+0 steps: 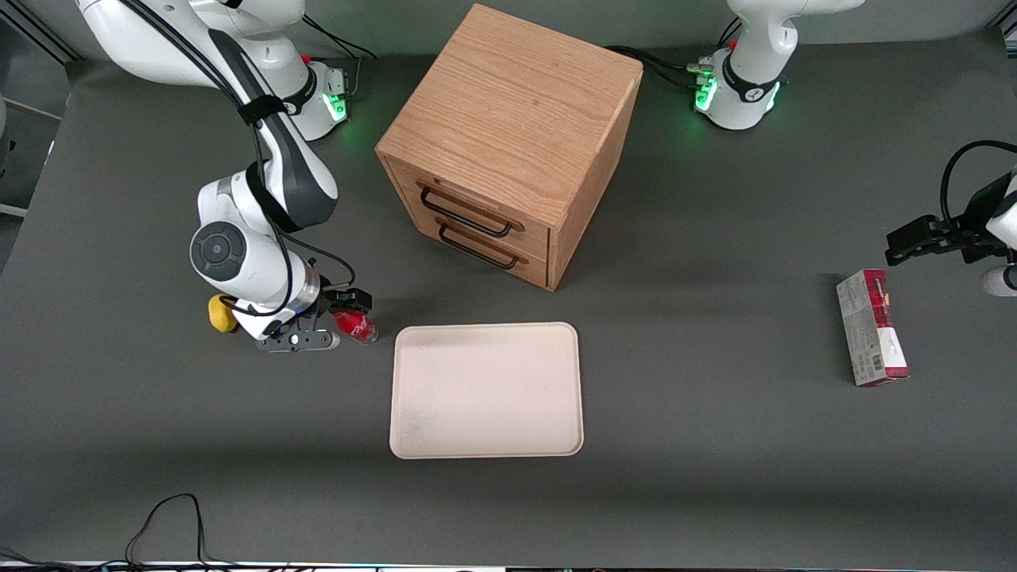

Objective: Place coke bottle on tray
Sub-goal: 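Close the right gripper around the red bottle's body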

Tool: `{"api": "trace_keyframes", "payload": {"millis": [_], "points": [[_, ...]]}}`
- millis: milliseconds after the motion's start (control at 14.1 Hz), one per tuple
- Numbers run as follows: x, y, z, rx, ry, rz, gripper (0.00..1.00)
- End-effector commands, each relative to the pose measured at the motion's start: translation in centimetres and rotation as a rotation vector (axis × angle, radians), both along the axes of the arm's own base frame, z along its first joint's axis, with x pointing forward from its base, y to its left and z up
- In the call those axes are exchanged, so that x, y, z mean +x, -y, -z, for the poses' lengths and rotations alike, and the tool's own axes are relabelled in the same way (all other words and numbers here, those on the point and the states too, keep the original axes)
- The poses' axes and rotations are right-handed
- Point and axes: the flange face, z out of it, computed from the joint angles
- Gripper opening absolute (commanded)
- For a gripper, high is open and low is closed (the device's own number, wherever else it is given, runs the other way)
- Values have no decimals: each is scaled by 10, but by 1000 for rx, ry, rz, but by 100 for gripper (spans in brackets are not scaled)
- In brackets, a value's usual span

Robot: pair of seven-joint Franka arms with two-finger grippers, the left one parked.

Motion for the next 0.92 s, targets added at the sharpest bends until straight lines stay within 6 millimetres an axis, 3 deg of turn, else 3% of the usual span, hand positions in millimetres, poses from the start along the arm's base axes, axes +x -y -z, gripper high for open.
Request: {"api": "trace_keyframes", "payload": {"millis": [0, 354, 495, 707, 848], "points": [[-10, -1, -7, -22, 16, 0, 59], [-7, 0, -4, -23, 17, 0, 20], [-1, -1, -13, -23, 34, 0, 13], [24, -6, -60, -23, 28, 4, 13], [41, -9, -105, -26, 5, 2, 13]]}}
